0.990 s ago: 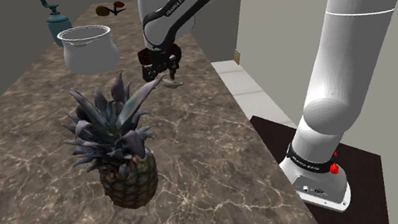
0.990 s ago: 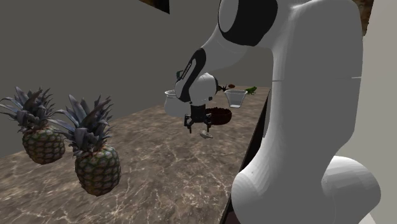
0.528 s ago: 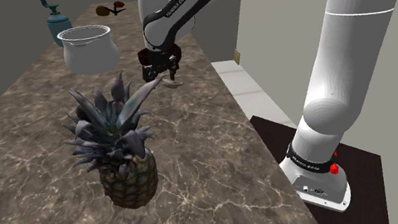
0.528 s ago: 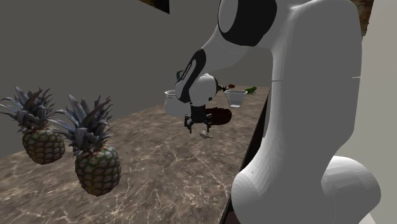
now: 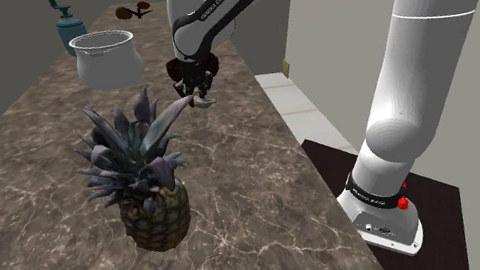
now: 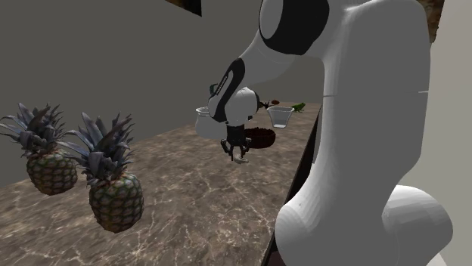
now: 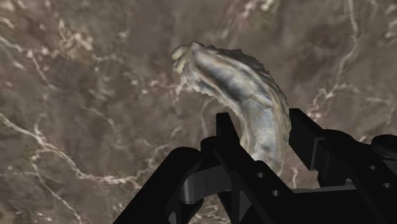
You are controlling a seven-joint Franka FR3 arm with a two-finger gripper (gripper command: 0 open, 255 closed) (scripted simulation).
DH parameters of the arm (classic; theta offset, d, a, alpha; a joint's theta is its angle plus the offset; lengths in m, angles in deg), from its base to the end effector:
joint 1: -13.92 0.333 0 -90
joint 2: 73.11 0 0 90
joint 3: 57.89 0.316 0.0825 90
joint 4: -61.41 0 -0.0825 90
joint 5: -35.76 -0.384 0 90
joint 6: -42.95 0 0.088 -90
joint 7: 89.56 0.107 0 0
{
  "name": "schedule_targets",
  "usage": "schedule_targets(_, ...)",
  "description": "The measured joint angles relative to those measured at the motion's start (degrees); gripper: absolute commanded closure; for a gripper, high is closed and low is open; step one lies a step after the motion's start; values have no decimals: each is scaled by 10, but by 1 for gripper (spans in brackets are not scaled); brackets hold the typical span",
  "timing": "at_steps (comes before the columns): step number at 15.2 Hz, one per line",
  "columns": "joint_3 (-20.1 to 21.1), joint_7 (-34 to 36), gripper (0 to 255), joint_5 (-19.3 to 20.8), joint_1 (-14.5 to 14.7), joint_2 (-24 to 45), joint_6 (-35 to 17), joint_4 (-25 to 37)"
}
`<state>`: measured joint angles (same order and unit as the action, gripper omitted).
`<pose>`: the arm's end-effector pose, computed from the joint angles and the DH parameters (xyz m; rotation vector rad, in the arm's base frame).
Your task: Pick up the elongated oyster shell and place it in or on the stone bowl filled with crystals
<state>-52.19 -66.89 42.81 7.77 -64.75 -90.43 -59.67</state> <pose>0.5717 -0.0075 0.3532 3.0357 -0.4956 0.1287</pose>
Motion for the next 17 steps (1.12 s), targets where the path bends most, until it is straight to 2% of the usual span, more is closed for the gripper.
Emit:
schedule_targets(4,1,-1,255,-1,0,-5,8,3)
schedule_targets(17,2,-16,255,-15,-1,-50,101,52)
